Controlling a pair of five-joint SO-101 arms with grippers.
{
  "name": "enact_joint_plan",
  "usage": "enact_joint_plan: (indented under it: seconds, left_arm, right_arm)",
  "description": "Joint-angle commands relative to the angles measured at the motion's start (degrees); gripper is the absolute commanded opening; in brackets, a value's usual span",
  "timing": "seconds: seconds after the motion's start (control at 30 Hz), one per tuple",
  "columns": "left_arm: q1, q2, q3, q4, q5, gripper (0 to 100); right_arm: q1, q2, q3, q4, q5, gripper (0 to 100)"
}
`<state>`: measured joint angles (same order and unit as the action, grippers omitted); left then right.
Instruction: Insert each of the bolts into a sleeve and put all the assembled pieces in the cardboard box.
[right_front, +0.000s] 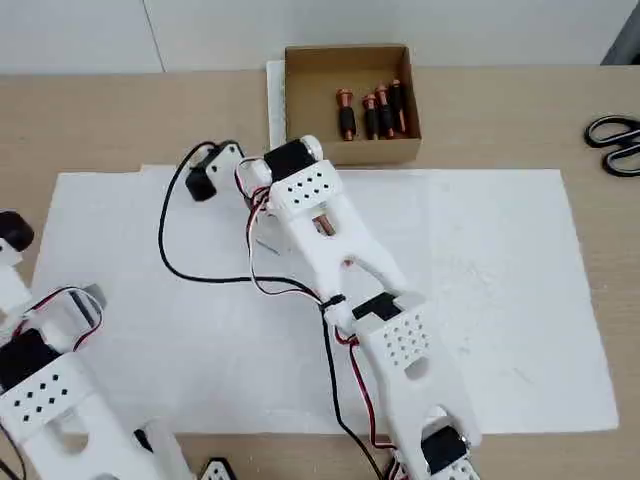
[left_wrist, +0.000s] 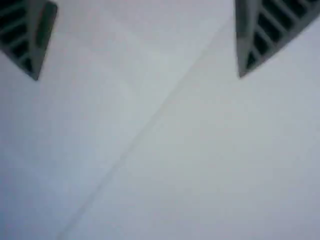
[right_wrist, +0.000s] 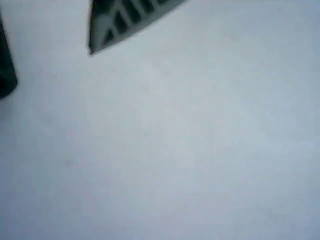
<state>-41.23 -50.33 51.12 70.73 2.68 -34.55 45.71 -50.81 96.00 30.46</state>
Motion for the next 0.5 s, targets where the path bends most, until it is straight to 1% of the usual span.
enact_joint_plan:
  seconds: [0.0,0.47]
  left_arm:
    - [-0.2,-0.3,-0.5,-1.2,0.4,24]
    - [0.1,-0.3,-0.3,-0.9,0.4,24]
  right_arm:
    - [0.7,-0.7,-0.2,0.5,2.5,15.4]
    - [3.1,-0.5,-0.1,0.0,12.6,15.4]
